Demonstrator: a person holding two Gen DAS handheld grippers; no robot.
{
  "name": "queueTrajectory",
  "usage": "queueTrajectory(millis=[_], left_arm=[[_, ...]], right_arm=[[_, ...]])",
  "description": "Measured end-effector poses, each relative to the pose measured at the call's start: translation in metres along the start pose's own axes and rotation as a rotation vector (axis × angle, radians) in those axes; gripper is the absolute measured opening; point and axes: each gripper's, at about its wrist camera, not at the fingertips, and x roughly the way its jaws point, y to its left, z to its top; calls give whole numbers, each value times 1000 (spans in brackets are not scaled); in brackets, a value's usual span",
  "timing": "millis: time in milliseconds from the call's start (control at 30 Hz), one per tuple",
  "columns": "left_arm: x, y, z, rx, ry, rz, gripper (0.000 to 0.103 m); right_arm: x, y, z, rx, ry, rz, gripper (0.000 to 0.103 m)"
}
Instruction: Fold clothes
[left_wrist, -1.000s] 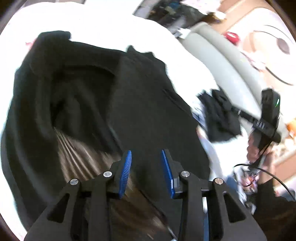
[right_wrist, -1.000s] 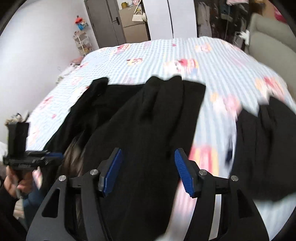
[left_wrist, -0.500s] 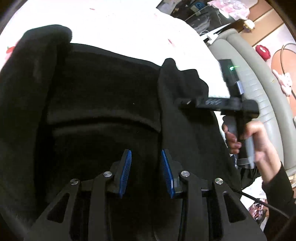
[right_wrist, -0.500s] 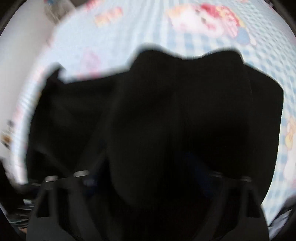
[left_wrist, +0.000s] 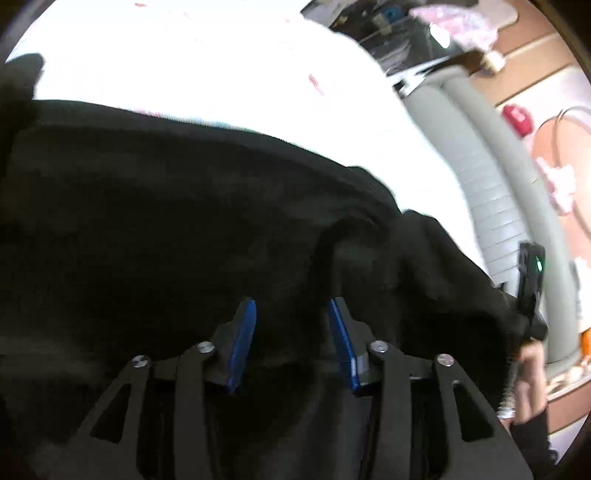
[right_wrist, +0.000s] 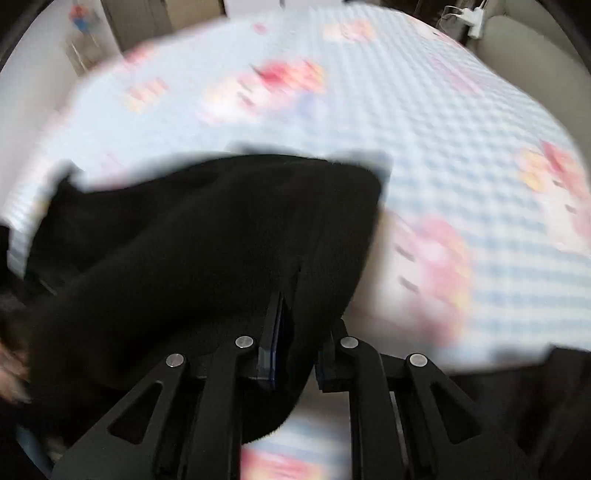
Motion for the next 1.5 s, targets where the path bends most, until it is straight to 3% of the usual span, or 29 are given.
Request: queueTrajectory(millis=[67,200,400,500,567,600,633,733,833,900,933,967,1000,1067,1133,1167,1233,1300,1333,1400,1433,1467,1500], left_arm=[[18,-11,1,-20,52,-63,46],[46,-46,-5,-70,134,-357,55],[83,-79,-25,-139,244,-500,61],[86,-90,-37,-146,256,-568,57],[76,-92,-38,-98,220,-531,38],[68,-91,-36,-83,194,-505,18],[59,-89,-33,-80,164,-475,11],[8,-83,-22,-50,34,-416,6],[-66,-79,-9,18,-131,-305,5],[-111,-70,-5,59,-217,-196,6],[-126,-64,-5,79,-238,-131,6],[-134,-57,-6,99,-225,-51,6],[-130,-46,-6,108,-168,0,7],[-111,-18,-7,80,-24,26,12],[-87,14,-15,1,85,72,38],[-75,19,-15,-22,98,58,42],[-70,38,-27,-71,94,-43,55],[-70,45,-42,-95,90,-96,66],[-65,37,-45,-80,92,-97,66],[-58,21,-48,-37,91,-72,60],[-55,16,-46,5,82,-19,29],[-53,9,-45,57,79,46,12],[-53,1,-44,119,82,126,9]], right_arm=[[11,-4,-18,-15,41,8,13],[15,3,-34,0,-1,28,16],[4,-3,-38,33,-50,62,16],[-7,-11,-43,52,-91,86,16],[-14,-15,-46,57,-114,116,16],[-18,-16,-47,49,-130,141,17],[-22,-16,-47,43,-136,156,19],[-39,-13,-44,34,-167,213,24],[-78,-2,-33,6,-265,281,26],[-107,4,-25,-3,-345,334,38],[-118,6,-21,1,-379,343,53],[-123,8,-17,9,-392,307,68],[-127,11,-12,16,-402,268,74],[-112,18,-1,-10,-334,153,76],[-76,37,19,-9,-239,134,75],[-66,36,23,5,-204,175,75],[-45,33,29,31,-136,253,76],[-32,37,7,46,-65,246,80],[-27,39,-8,55,-23,238,80],[-13,37,-27,91,48,325,80],[-13,38,-33,91,56,374,80],[-13,39,-38,91,65,422,80],[-13,40,-43,86,71,463,76]])
